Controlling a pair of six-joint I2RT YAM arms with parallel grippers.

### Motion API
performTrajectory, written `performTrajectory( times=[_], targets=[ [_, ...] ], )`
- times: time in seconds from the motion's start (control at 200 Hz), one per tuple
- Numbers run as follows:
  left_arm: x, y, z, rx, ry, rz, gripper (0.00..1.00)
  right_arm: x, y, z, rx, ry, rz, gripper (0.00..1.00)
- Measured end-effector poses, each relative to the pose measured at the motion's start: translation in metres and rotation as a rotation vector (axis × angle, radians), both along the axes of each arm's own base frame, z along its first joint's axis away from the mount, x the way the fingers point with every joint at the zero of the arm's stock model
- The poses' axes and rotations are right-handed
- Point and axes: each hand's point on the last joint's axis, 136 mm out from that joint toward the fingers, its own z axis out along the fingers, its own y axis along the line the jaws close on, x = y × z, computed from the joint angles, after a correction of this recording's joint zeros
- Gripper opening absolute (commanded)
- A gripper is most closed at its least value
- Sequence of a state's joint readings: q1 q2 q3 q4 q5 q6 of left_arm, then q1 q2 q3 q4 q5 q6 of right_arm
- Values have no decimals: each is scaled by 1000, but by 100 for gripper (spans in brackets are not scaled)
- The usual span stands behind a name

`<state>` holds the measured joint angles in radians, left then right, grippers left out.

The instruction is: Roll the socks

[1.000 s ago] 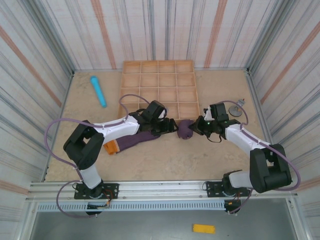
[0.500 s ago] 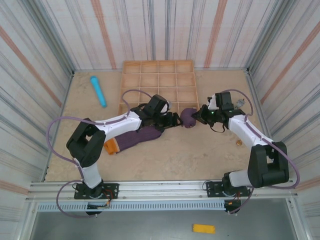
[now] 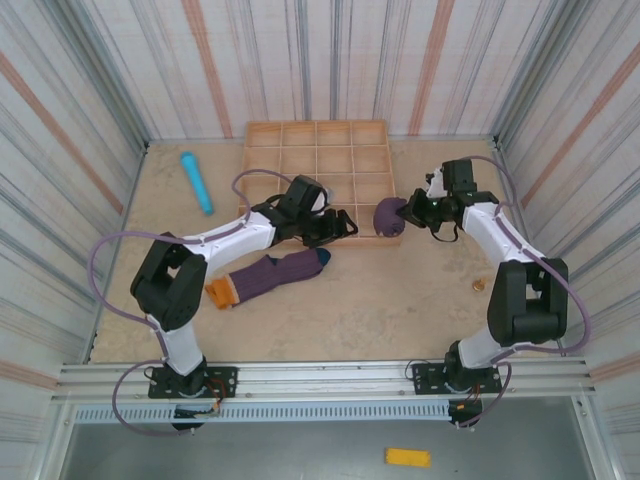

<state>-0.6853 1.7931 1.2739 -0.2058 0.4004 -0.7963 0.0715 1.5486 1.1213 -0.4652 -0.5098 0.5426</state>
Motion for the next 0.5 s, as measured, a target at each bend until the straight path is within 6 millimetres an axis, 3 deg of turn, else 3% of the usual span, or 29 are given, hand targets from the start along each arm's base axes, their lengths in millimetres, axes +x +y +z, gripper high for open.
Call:
performTrajectory(
  times=[0.245, 0.501],
  targets=[
    [-3, 7, 1, 12, -6, -1, 80, 9, -10, -13, -131, 18, 8, 0],
    [-14, 17, -2, 30, 5, 1, 80, 27, 12, -29, -296, 8, 70, 0]
  ],
)
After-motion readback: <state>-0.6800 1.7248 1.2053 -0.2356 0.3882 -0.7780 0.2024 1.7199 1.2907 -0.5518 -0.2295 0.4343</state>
